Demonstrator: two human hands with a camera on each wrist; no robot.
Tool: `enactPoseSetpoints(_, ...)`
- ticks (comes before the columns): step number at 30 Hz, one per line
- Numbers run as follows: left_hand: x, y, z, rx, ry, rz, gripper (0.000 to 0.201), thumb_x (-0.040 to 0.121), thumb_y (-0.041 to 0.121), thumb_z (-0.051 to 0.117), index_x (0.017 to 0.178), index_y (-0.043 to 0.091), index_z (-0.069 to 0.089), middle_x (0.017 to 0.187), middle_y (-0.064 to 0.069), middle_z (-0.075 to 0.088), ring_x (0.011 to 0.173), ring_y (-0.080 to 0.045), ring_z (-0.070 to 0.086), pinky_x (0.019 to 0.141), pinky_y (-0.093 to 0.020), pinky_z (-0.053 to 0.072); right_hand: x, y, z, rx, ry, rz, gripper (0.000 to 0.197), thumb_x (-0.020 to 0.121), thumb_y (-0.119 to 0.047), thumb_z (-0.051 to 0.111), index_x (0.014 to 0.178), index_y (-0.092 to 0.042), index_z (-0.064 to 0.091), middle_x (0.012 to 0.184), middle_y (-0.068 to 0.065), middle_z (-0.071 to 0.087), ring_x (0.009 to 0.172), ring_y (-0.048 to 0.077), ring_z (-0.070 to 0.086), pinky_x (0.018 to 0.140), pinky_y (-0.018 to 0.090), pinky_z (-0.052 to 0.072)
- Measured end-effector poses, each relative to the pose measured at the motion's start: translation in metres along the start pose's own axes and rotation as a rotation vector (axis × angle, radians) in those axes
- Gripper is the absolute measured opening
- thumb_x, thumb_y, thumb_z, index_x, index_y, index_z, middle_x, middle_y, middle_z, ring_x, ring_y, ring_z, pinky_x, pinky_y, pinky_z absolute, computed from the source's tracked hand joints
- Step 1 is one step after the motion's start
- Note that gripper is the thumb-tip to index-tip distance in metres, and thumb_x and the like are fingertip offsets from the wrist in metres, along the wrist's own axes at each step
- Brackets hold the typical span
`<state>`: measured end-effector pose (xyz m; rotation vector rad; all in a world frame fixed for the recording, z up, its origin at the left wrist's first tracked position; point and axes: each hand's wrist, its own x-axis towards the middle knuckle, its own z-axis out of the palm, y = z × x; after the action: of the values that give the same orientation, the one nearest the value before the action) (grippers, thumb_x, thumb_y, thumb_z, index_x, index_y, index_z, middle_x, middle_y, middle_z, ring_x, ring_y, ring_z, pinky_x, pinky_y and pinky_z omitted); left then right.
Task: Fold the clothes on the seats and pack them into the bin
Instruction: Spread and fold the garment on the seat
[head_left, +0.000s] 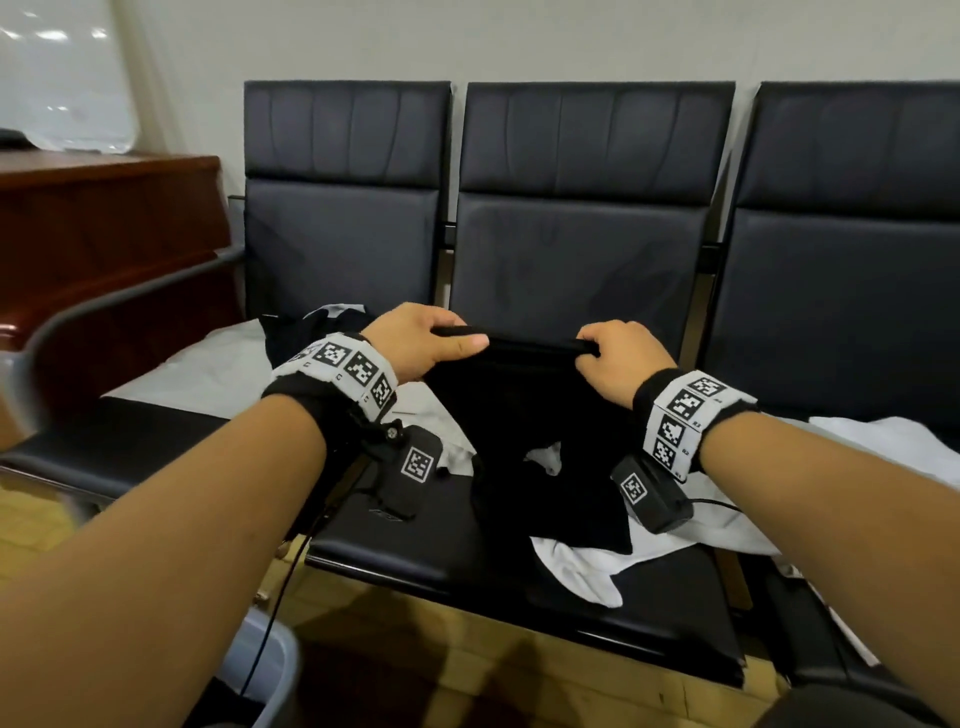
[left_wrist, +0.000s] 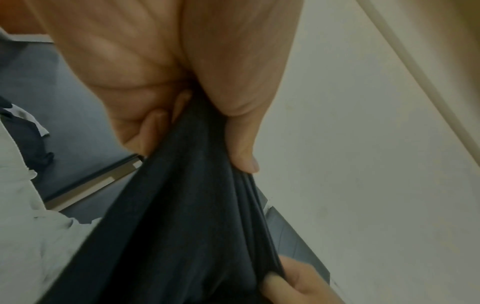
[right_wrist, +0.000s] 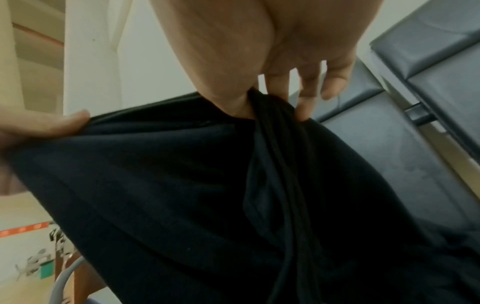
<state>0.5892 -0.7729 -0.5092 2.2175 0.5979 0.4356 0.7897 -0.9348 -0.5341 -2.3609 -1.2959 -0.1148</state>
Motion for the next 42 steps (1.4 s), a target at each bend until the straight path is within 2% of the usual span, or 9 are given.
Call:
enactPoseSetpoints(5,-0.002,0.012,-0.017,-0.024,0.125,0.023,0.018,0.081,0.045,0.071,0.075,0.028,0.067,0.066,0.01,0.064,0.061,-0.002,0.06,0.065,-0.018,0.049,-0.008,0.005,-0.026,0.066,0.082,0.016,0.02,0.089,-0.013,0.048,0.09,-0.023,0.064,0.085,0.005,0.066,0.084,0.031,0.063,0.069,0.032,0.048)
enactPoseSetpoints(9,0.005,0.017,-0.033,-0.129,0.191,0.012,0.032,0.062,0.059,0.071,0.073,0.03,0.068,0.071,0.003,0.065,0.078,-0.026,0.064,0.09,-0.053,0.053,-0.001,-0.005,-0.057,0.052,0.168,0.004,0.026,0.086,-0.006,0.05,0.106,-0.016,0.064,0.11,0.009,0.065,0.101,0.033,0.06,0.088,0.039,0.051)
enactPoseSetpoints(11,0.008,0.017,-0.041,-0.162,0.22,0.005,0.035,0.061,0.06,0.071,0.074,0.028,0.067,0.074,-0.002,0.065,0.08,-0.029,0.063,0.09,-0.058,0.051,0.003,-0.006,-0.07,0.034,0.19,0.026,0.022,0.086,-0.007,0.051,0.102,-0.017,0.064,0.109,0.01,0.065,0.1,0.032,0.061,0.088,0.038,0.051)
enactPoseSetpoints(16,0.001,0.037,-0.059,-0.089,0.298,0.007,0.014,0.082,0.041,0.068,0.074,0.03,0.065,0.069,-0.001,0.062,0.071,-0.027,0.058,0.068,-0.04,0.051,0.008,0.003,-0.095,-0.012,0.154,0.115,0.013,0.088,-0.013,0.058,0.096,-0.021,0.064,0.109,0.012,0.066,0.096,0.034,0.063,0.082,0.034,0.05)
enactPoseSetpoints(20,0.001,0.06,-0.079,0.034,0.345,0.032,0.016,0.089,0.038,0.063,0.092,0.023,0.067,0.091,-0.005,0.068,0.096,-0.033,0.065,0.091,-0.041,0.051,0.01,0.003,-0.131,0.002,0.193,0.176,0.019,0.09,-0.016,0.063,0.107,-0.015,0.071,0.114,0.014,0.067,0.103,0.033,0.063,0.089,0.033,0.049)
enactPoseSetpoints(25,-0.006,0.119,-0.114,0.118,0.593,0.093,0.035,0.097,0.041,0.049,0.122,0.018,0.06,0.117,-0.003,0.063,0.108,-0.023,0.057,0.085,-0.025,0.038,0.014,-0.02,-0.201,0.303,0.527,0.088,0.017,0.092,-0.013,0.059,0.1,-0.008,0.073,0.094,0.007,0.067,0.093,0.026,0.062,0.083,0.029,0.047)
enactPoseSetpoints(29,-0.012,0.125,-0.114,0.286,0.408,0.021,0.043,0.097,0.047,0.046,0.12,0.016,0.063,0.117,-0.005,0.064,0.11,-0.027,0.059,0.088,-0.027,0.04,0.015,-0.017,-0.21,0.445,0.379,0.14,0.021,0.09,-0.018,0.066,0.092,0.003,0.071,0.089,0.017,0.068,0.088,0.035,0.066,0.084,0.043,0.056)
enactPoseSetpoints(35,-0.009,0.075,-0.089,0.18,0.316,-0.063,0.034,0.095,0.04,0.054,0.109,0.012,0.067,0.107,-0.011,0.069,0.1,-0.029,0.064,0.093,-0.038,0.049,0.011,-0.009,-0.18,0.288,0.135,0.082,0.014,0.082,-0.022,0.078,0.085,-0.01,0.071,0.076,0.002,0.064,0.066,0.011,0.056,0.059,0.02,0.043)
enactPoseSetpoints(42,0.018,0.038,-0.038,0.071,0.133,-0.108,0.023,0.089,0.043,0.062,0.092,0.022,0.07,0.096,-0.004,0.073,0.091,-0.023,0.068,0.093,-0.038,0.052,0.026,0.041,-0.139,0.011,-0.103,0.273,0.031,0.076,-0.026,0.083,0.091,0.0,0.075,0.084,0.011,0.068,0.076,0.021,0.058,0.07,0.028,0.046)
